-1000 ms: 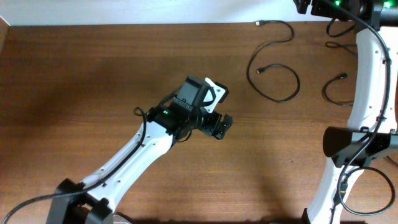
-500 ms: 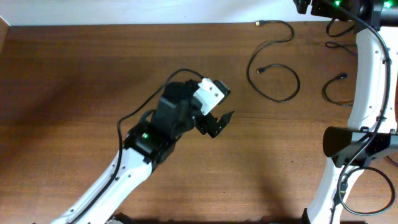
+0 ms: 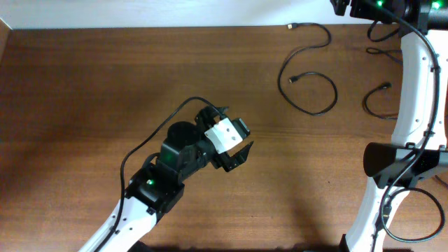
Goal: Untangle cables
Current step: 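Open the left gripper and pull it back toward the lower left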
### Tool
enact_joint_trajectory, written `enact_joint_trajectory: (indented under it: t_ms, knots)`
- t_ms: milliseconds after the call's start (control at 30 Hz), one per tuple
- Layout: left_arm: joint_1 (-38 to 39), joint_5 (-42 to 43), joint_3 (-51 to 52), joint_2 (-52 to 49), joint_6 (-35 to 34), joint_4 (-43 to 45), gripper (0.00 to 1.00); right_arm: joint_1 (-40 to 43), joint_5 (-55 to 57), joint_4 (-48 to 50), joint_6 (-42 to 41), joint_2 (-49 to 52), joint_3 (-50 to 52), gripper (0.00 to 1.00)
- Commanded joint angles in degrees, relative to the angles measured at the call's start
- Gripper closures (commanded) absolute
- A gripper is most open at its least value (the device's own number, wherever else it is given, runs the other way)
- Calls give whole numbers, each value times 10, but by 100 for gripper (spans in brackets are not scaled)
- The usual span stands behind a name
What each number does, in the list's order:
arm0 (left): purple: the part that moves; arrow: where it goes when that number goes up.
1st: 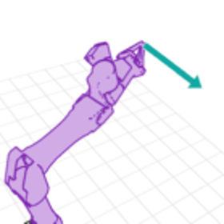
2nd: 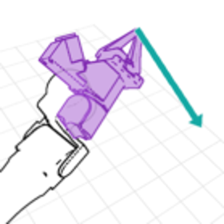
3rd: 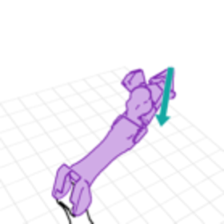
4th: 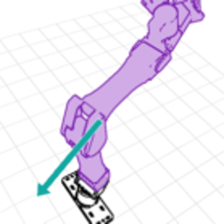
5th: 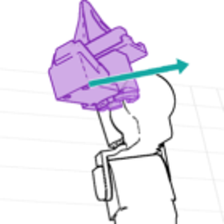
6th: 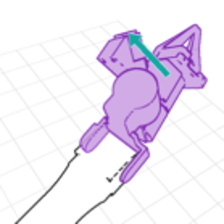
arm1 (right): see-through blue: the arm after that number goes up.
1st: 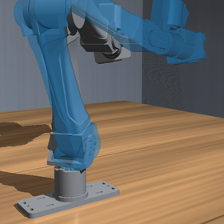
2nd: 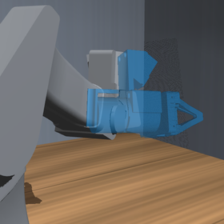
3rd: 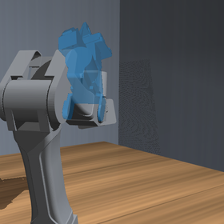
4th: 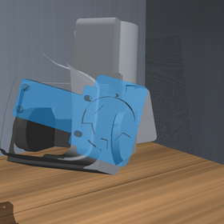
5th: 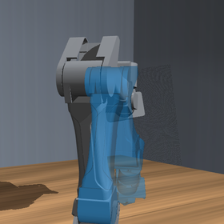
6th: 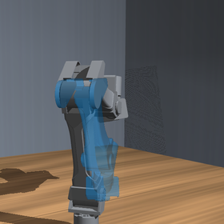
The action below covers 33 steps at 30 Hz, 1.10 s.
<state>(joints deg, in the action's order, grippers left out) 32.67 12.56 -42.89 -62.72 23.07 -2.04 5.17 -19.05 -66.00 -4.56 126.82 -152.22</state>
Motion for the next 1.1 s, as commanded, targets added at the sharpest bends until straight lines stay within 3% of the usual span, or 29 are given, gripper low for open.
enact_joint_trajectory:
  t_ms: [0,567,1067]
  knots:
    - [2,-4,9,24,24,3,1,-3,5,0,-2,0,3,1]
    - [-20,-35,123,188,23,29,1,-3,5,0,-2,0,3,1]
    - [-65,-21,274,294,23,188,1,-3,5,0,-2,0,3,1]
